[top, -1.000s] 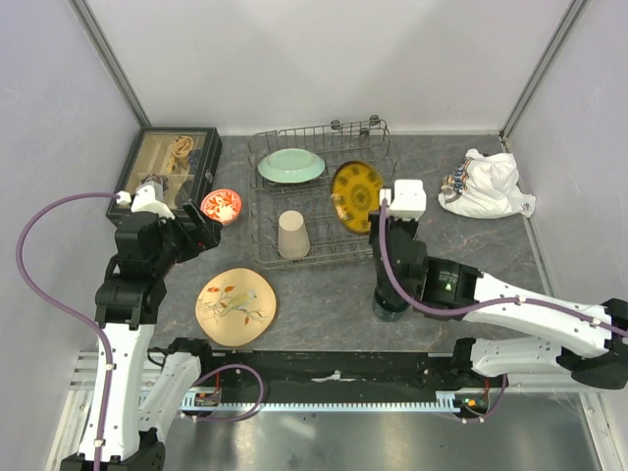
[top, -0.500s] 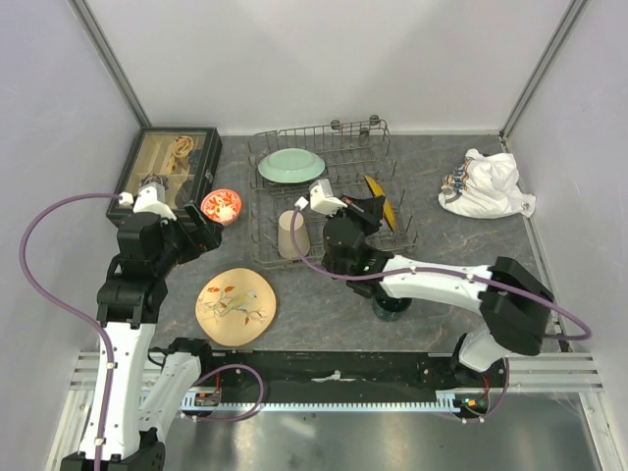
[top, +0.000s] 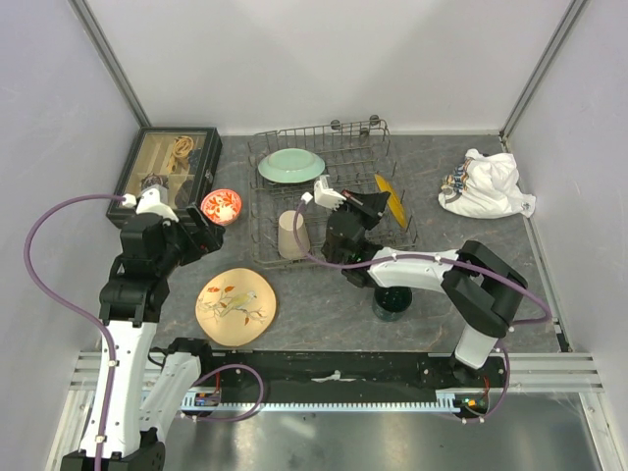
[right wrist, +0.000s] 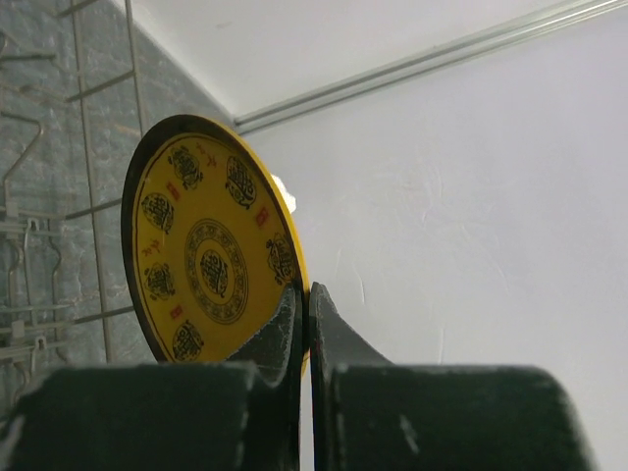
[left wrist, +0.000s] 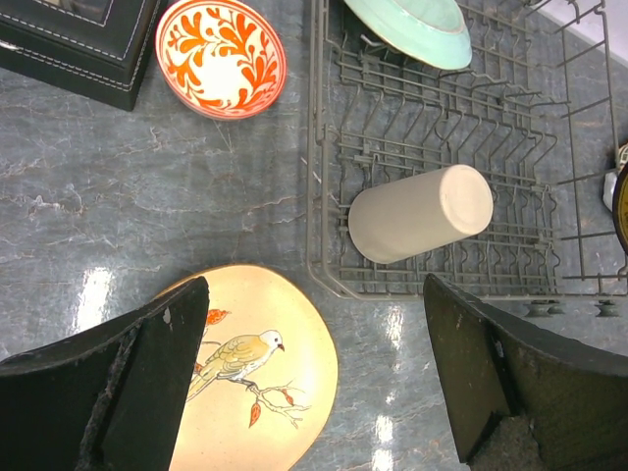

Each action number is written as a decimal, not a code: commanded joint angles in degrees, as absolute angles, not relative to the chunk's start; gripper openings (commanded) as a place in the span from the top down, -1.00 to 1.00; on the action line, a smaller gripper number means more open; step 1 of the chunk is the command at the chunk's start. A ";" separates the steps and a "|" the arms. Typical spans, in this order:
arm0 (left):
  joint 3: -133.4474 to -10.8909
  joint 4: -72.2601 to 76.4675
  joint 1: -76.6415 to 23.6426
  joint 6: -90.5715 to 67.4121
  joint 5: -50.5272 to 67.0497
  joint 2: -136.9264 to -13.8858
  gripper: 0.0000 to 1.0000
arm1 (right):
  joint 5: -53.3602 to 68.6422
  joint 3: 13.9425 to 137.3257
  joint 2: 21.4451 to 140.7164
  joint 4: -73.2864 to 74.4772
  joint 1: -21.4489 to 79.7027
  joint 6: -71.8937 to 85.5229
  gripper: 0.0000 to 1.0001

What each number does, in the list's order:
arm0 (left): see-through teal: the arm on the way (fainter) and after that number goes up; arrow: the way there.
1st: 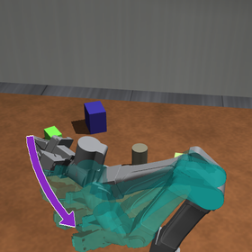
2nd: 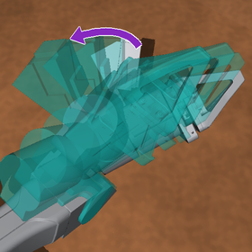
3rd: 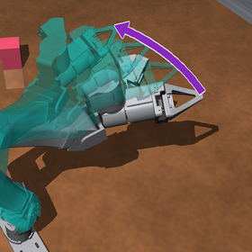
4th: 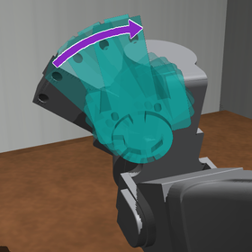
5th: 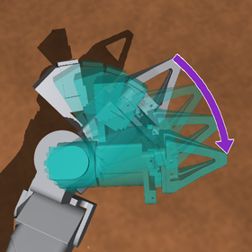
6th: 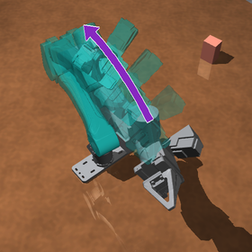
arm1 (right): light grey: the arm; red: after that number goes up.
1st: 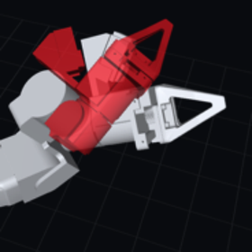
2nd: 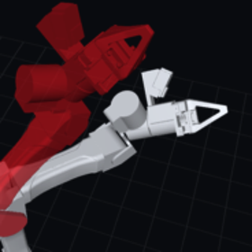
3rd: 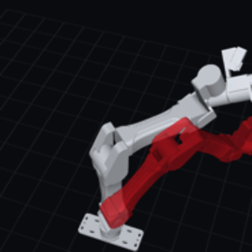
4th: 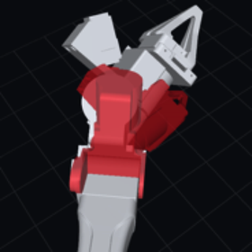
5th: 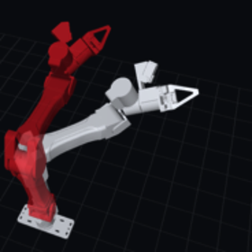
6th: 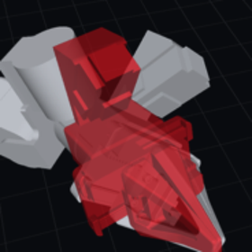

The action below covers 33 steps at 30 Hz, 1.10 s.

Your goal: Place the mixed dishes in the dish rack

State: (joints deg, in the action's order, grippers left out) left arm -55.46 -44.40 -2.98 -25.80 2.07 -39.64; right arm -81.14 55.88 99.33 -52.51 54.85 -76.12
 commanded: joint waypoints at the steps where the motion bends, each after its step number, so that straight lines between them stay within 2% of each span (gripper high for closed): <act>1: -54.76 -42.80 -2.81 -24.61 3.16 -39.38 -0.94 | -80.34 59.67 98.00 -34.32 53.00 -60.59 1.00; 3: -54.49 -42.72 -2.81 -24.70 3.34 -39.29 -0.94 | -78.67 61.34 97.47 -25.02 52.47 -52.41 1.00; 5: -54.32 -42.63 -2.81 -24.79 3.51 -39.29 -0.94 | -77.79 61.87 97.82 -21.81 51.68 -49.49 1.00; 28: -54.14 -42.45 -2.81 -24.87 4.04 -39.55 -0.94 | -76.11 62.67 103.71 -10.73 48.34 -37.36 1.00; 33: -53.88 -42.54 -2.81 -24.61 3.87 -39.38 -0.94 | -76.03 63.81 105.03 -8.27 48.16 -35.08 0.79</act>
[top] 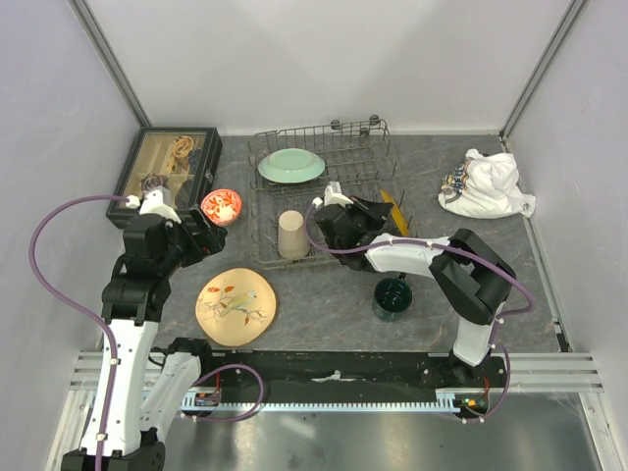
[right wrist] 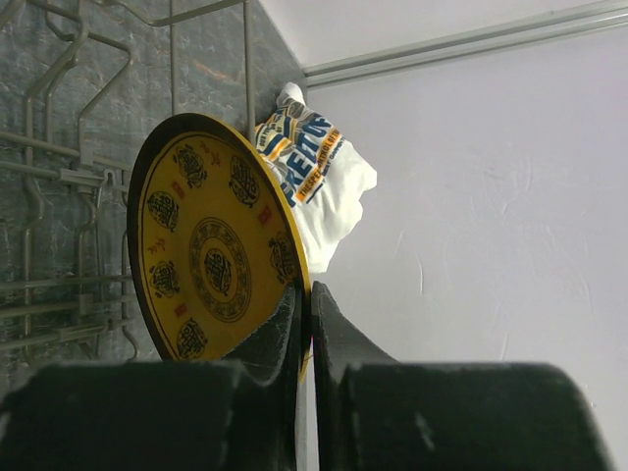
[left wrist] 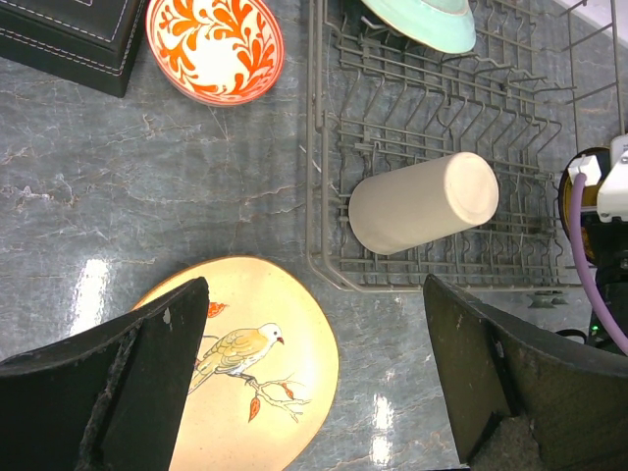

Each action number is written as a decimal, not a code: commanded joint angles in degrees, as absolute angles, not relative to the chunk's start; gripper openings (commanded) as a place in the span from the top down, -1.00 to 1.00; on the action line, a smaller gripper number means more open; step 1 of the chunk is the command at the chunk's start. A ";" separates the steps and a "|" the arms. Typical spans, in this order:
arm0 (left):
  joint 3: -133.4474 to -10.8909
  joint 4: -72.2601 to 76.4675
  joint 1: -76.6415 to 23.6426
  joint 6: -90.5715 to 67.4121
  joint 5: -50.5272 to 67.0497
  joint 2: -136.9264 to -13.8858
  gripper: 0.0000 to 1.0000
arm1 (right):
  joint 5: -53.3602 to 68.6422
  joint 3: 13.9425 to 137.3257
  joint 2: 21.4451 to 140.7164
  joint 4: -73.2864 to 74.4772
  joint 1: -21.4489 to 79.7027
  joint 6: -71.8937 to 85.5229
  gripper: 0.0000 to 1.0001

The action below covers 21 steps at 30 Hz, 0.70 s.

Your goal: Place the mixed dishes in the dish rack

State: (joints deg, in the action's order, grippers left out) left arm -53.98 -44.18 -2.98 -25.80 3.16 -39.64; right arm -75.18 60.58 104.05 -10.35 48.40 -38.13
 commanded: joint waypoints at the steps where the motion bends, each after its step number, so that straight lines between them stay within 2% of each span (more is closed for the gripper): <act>1: -53.88 -42.54 -2.81 -24.61 3.95 -39.46 -0.94 | -75.94 63.98 105.12 -7.65 48.08 -34.46 0.76; 3: -53.88 -42.45 -2.81 -24.61 3.78 -39.29 -0.94 | -75.41 64.69 105.29 -5.89 48.08 -33.23 0.73; 7: -54.14 -42.45 -2.81 -24.52 3.78 -39.38 -0.94 | -74.53 65.39 104.86 -3.69 48.08 -29.89 0.51; 12: -54.14 -42.45 -2.81 -24.52 3.96 -39.38 -0.94 | -74.18 65.39 104.24 -2.81 48.08 -28.13 0.34; 13: -54.05 -42.63 -2.81 -24.43 4.04 -39.29 -0.94 | -74.18 65.39 103.98 -2.81 47.99 -27.78 0.18; 16: -53.79 -42.71 -2.81 -24.43 3.87 -39.02 -0.94 | -73.39 65.30 103.54 -2.11 47.99 -26.55 -0.10; 21: -53.70 -42.98 -2.81 -24.35 3.78 -38.50 -0.94 | -72.08 66.35 103.54 1.48 47.99 -23.65 -0.49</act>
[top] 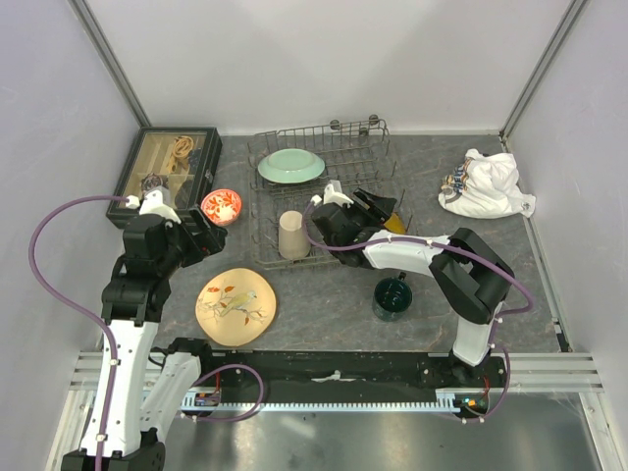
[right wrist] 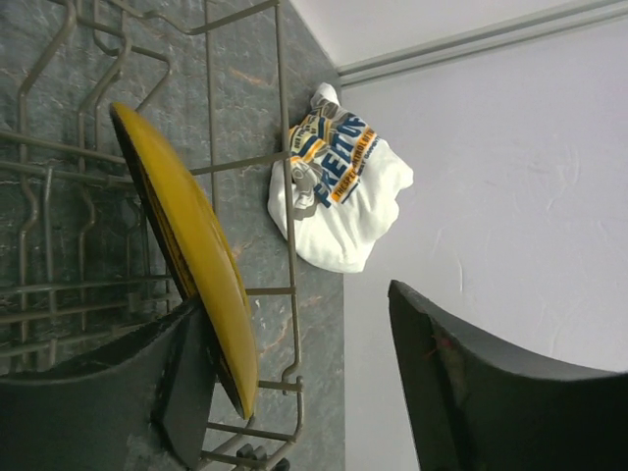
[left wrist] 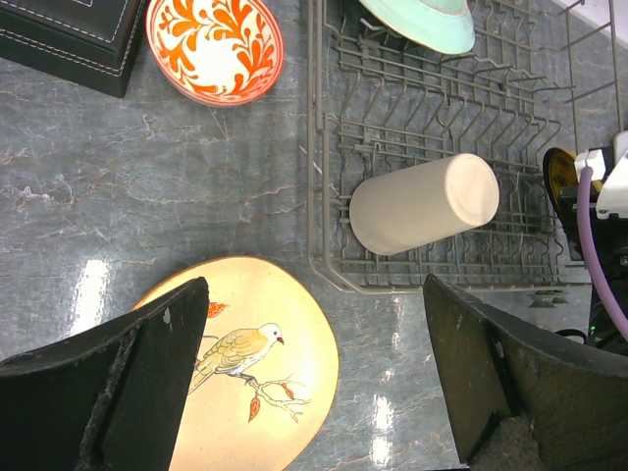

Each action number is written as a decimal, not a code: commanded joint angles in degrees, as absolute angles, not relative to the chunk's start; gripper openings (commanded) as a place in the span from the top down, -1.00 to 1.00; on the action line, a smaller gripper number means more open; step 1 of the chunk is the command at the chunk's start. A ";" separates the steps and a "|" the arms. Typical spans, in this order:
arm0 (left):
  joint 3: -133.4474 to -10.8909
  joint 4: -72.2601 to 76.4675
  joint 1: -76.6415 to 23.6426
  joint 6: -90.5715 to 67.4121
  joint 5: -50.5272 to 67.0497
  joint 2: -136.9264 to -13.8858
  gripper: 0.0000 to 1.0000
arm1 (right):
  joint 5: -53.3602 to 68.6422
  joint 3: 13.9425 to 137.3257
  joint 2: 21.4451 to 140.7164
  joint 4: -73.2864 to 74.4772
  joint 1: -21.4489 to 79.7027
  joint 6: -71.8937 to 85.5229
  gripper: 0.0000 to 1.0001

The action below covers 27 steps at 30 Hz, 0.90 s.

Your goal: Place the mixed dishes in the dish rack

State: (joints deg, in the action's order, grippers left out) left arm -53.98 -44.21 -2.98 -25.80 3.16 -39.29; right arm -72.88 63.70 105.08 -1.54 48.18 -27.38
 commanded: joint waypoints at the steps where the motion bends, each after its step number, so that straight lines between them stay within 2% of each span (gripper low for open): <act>1: -53.70 -43.07 -2.81 -24.35 3.69 -38.50 -0.94 | -71.72 66.53 103.36 2.19 47.99 -22.95 -0.58; 7: -53.70 -42.98 -2.81 -24.35 3.78 -38.67 -0.94 | -67.68 68.38 101.34 7.20 47.99 -17.85 -0.92; 9: -53.61 -43.07 -2.81 -24.35 3.87 -38.58 -0.94 | -66.19 68.82 100.64 8.78 47.99 -16.62 -0.96; 20: -52.82 -43.07 -2.81 -24.00 3.95 -38.06 -0.94 | -53.63 70.58 98.79 15.81 46.85 -8.62 -0.96; 27: -52.38 -43.15 -2.81 -23.91 3.96 -38.06 -0.94 | -49.93 70.05 99.58 17.66 45.97 -5.20 -0.96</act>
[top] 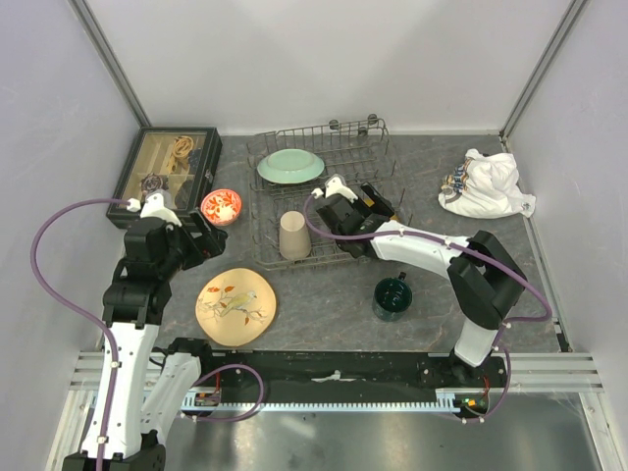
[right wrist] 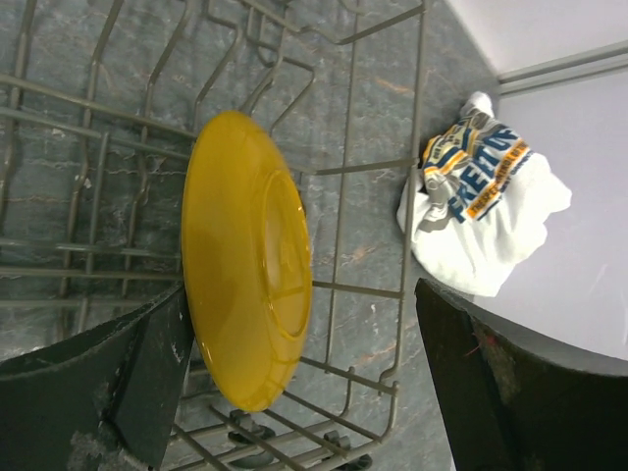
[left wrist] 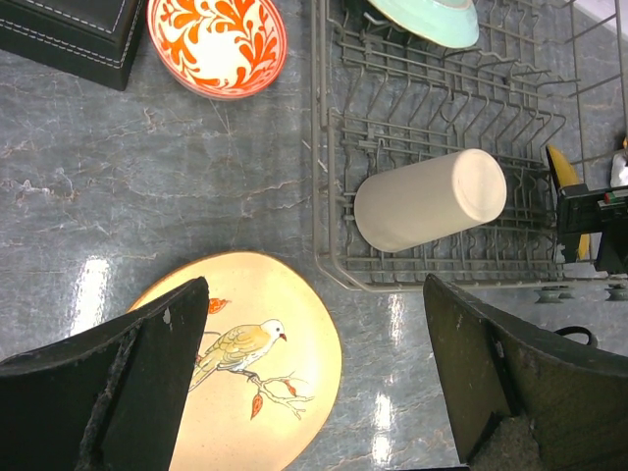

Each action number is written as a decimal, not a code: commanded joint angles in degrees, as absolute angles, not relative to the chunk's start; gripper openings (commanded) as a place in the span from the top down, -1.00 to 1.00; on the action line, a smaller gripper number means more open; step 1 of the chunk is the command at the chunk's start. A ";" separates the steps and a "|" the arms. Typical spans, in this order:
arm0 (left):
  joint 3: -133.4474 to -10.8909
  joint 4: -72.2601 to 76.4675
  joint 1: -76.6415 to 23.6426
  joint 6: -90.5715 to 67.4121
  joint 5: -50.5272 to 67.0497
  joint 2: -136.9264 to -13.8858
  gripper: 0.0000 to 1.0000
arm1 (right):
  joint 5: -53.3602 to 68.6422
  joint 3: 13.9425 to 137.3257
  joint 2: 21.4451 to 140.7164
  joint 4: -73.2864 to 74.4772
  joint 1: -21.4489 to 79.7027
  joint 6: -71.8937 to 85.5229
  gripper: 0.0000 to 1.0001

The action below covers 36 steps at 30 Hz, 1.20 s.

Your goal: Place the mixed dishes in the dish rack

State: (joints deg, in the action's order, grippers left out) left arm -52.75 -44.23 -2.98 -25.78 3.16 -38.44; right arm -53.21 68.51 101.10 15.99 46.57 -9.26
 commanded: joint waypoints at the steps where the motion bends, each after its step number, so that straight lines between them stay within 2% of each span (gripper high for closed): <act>1: -52.30 -43.15 -2.81 -23.91 3.87 -37.97 -0.94 | -49.66 70.05 99.84 18.10 45.97 -4.75 -0.96; 36: -51.33 -43.07 -2.81 -23.55 3.87 -37.88 -0.94 | -31.30 69.43 101.16 19.07 42.80 3.25 -0.96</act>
State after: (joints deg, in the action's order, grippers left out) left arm -51.44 -44.25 -2.98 -25.74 3.18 -38.11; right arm -33.78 68.51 101.21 19.42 43.38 1.37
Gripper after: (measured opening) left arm 0.968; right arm 0.982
